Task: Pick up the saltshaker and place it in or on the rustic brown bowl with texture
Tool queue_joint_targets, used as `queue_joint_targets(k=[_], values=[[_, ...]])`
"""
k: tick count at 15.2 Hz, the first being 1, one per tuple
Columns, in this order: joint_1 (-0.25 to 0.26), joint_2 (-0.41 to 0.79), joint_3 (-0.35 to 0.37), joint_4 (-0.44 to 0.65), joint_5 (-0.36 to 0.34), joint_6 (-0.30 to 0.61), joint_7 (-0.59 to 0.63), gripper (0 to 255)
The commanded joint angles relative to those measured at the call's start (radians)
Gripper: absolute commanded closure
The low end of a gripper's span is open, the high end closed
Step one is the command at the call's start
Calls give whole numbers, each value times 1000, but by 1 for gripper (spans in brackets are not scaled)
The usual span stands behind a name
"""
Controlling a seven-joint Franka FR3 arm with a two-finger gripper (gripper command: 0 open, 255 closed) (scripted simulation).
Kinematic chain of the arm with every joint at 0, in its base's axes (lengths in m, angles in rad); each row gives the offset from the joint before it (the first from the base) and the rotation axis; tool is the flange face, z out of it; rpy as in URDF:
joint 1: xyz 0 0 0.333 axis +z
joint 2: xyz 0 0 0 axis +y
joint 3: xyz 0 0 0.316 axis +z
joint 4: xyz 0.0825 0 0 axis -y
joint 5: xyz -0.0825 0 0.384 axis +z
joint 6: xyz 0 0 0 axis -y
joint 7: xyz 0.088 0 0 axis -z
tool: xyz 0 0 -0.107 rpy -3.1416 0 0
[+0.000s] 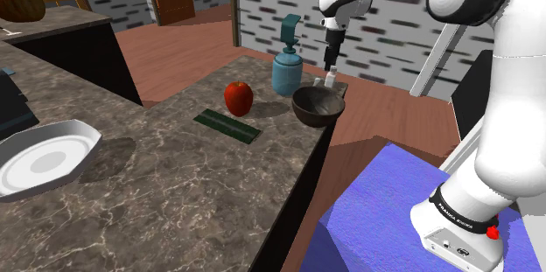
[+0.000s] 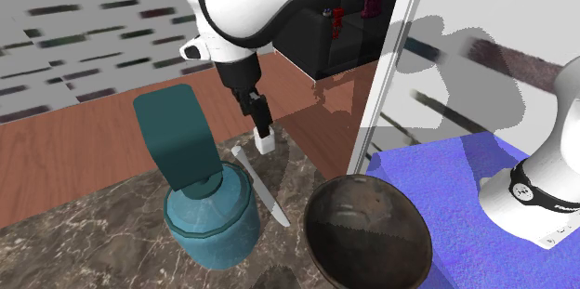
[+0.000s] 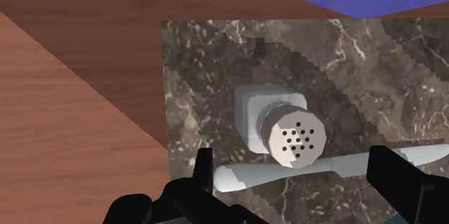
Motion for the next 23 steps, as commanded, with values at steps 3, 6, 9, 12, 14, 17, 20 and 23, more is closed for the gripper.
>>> queue_joint_targets(k=[3, 6, 9, 12, 14, 17, 20, 23], values=[[-2, 18, 3, -28, 7, 46, -8, 0], [-1, 23, 4, -43, 9, 65, -9, 0], [-1, 23, 4, -43, 9, 65, -9, 0], [-1, 23, 4, -43, 9, 65, -9, 0], [-1, 23, 4, -43, 9, 65, -9, 255], [-1, 23, 4, -43, 9, 65, -10, 255], [-1, 23, 4, -43, 9, 65, -10, 255], [-1, 17, 3, -37, 7, 54, -8, 255]])
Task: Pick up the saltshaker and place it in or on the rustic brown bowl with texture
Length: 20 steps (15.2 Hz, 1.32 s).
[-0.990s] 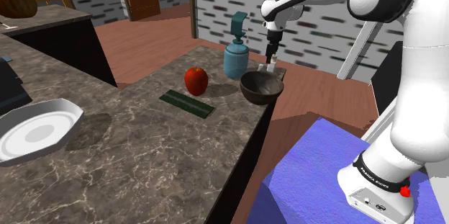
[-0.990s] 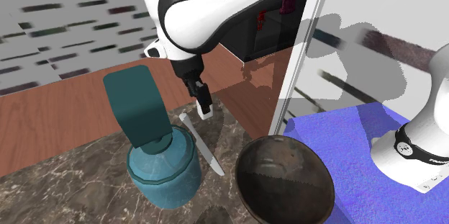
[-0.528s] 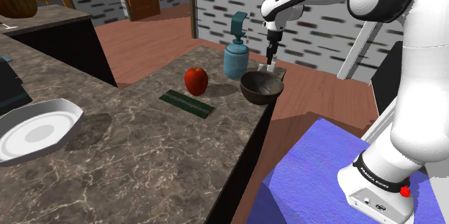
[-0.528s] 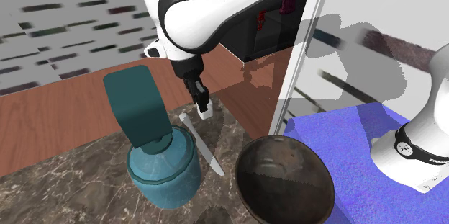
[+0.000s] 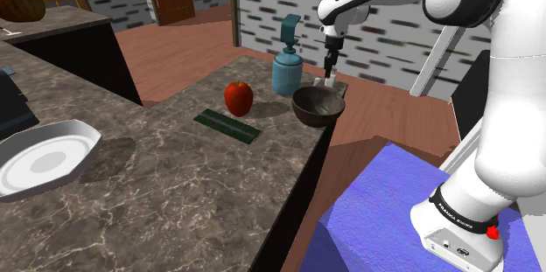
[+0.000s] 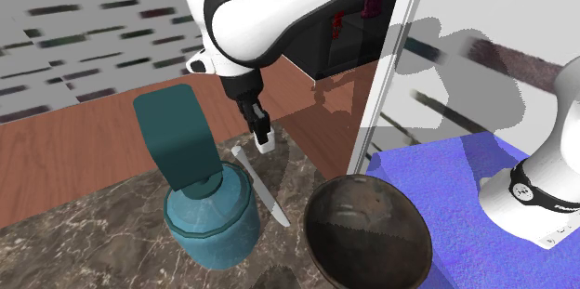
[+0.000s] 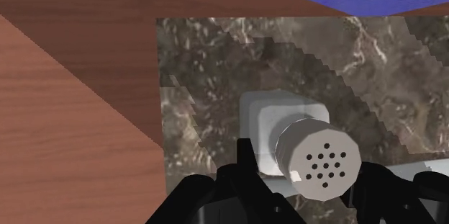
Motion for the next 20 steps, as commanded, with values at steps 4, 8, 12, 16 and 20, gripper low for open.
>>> queue_joint_targets(k=[4, 8, 12, 16, 20], values=[[2, -23, -4, 28, -8, -50, 7, 255], [2, -40, -7, 57, -15, -95, 12, 255], [2, -54, -9, 90, -20, -142, 16, 255], [1, -65, -11, 128, -25, -190, 20, 255], [-1, -73, -13, 171, -28, -241, 24, 255]])
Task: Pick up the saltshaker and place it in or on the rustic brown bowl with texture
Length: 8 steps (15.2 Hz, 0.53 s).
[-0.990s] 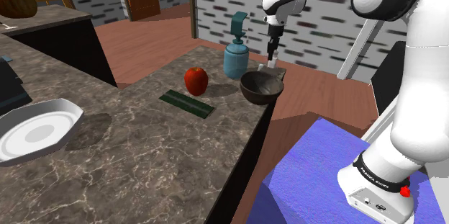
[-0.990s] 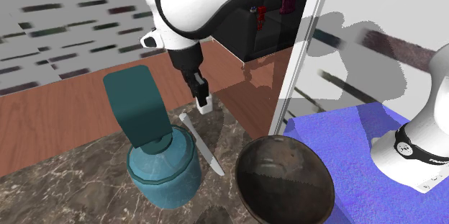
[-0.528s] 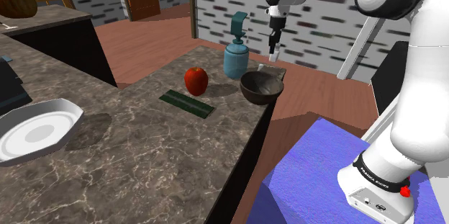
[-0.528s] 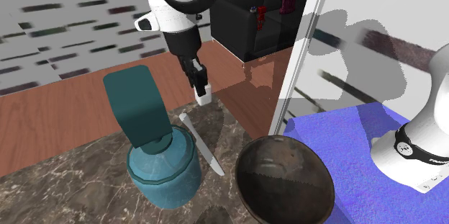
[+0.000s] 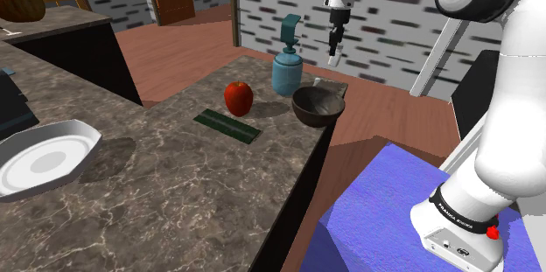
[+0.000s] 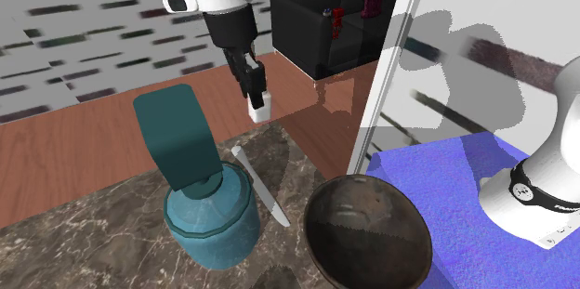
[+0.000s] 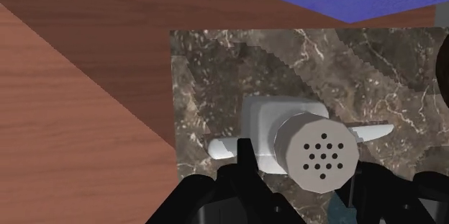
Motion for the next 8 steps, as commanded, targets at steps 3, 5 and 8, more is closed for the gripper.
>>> queue_joint_targets(k=[3, 5, 8], values=[[-2, -9, -2, 41, -3, -49, 2, 255], [-4, -10, -3, 66, -4, -76, 4, 255], [-7, -9, -4, 108, -4, -116, 6, 255]])
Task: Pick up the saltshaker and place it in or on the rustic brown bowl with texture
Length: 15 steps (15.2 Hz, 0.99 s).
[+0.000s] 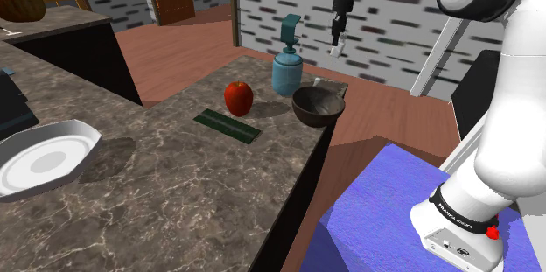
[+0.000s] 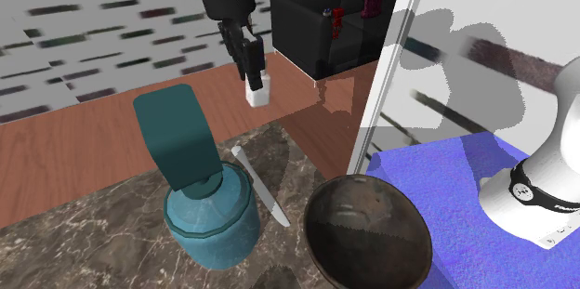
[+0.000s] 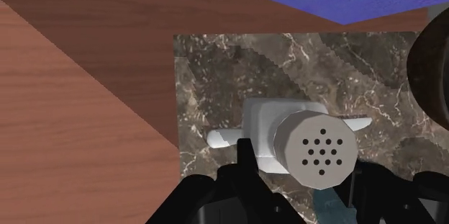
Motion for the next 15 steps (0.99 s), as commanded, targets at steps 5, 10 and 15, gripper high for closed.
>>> queue_joint_targets(k=[5, 10, 15], values=[[15, -35, 2, 13, -9, -46, 21, 255], [102, -202, 26, -209, -49, 20, 119, 255], [171, -340, 68, -376, -75, 60, 228, 255]])
